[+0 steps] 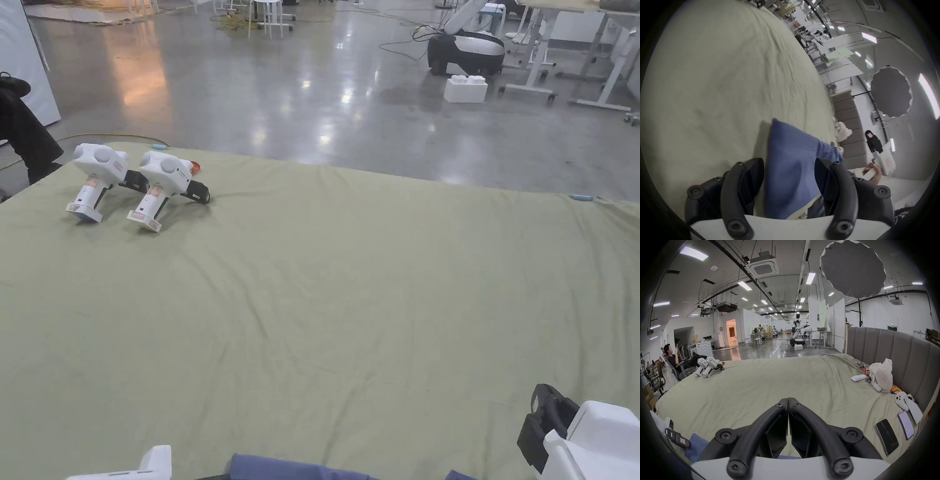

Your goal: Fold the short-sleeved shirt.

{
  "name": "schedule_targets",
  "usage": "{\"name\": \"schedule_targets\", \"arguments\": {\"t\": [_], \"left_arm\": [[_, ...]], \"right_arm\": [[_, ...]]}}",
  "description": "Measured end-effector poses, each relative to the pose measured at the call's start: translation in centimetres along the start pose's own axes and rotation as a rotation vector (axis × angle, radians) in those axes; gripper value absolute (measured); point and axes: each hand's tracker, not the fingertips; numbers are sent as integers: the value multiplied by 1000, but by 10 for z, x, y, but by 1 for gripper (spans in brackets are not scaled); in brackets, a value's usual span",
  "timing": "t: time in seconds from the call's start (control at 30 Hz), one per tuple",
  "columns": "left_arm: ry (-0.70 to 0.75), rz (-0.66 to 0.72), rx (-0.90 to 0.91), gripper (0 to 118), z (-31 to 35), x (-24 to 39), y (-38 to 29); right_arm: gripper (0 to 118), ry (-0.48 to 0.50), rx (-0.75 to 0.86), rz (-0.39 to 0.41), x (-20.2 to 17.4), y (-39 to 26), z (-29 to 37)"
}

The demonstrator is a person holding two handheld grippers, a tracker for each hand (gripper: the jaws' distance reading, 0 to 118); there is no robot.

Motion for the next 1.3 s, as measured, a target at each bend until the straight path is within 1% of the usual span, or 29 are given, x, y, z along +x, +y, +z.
{"name": "schedule_targets", "arguments": {"t": [0.03,0.07,0.1,0.13,0.17,0.2,0.23,0.27,0.33,0.47,0.6,0.7,0.8,0.83,0.93,0.97,1.03,1.1,1.2,1.23,1.3], "left_arm": [[-53,17,7,70,-4,1,-3],[-65,57,-5,69,-8,-1,-3],[-56,63,-2,64,-11,-2,-3],[-52,56,0,53,-13,-3,-3],[-38,43,3,31,-18,14,-8],[16,6,13,16,-20,16,-8],[69,-23,16,13,-22,20,-8],[77,-42,16,11,-22,23,-9],[40,-51,21,9,-16,23,-2],[38,-144,47,6,-1,54,2],[73,-253,79,6,26,86,17],[166,-332,89,6,58,113,32],[290,-393,98,6,89,134,47],[341,-405,101,6,97,126,56],[481,-467,109,6,111,140,67],[545,-496,100,6,106,162,57],[600,-539,72,6,98,174,53],[605,-562,37,6,84,192,43],[649,-647,-23,6,54,211,23],[655,-662,-39,6,49,204,24],[640,-690,-68,6,31,213,12]], "right_arm": [[0,-4,-2,2,-1,-1,0],[0,-6,-4,2,-1,-1,1],[0,-6,-6,0,-1,-2,0],[0,-6,-7,-4,-1,-3,1],[0,-5,-11,-8,-1,-3,1],[0,-4,-17,-14,-1,-4,1],[0,-4,-23,-23,-1,-4,1],[0,-2,-25,-29,-1,-4,1],[0,-7,-28,-27,0,-4,1],[0,-12,-30,-29,3,-4,1],[0,-15,-32,-32,5,-2,1],[0,-13,-31,-29,5,-1,0],[0,-7,-30,-29,5,1,0],[0,-6,-29,-30,5,1,0],[0,3,-27,-29,4,1,-2],[0,5,-26,-29,3,1,-3],[0,10,-26,-31,1,0,-3],[0,13,-27,-40,0,-1,-4],[0,22,-32,-77,0,-2,-4],[0,25,-33,-81,0,-3,-4],[0,23,-36,-80,-1,-3,-3]]}}
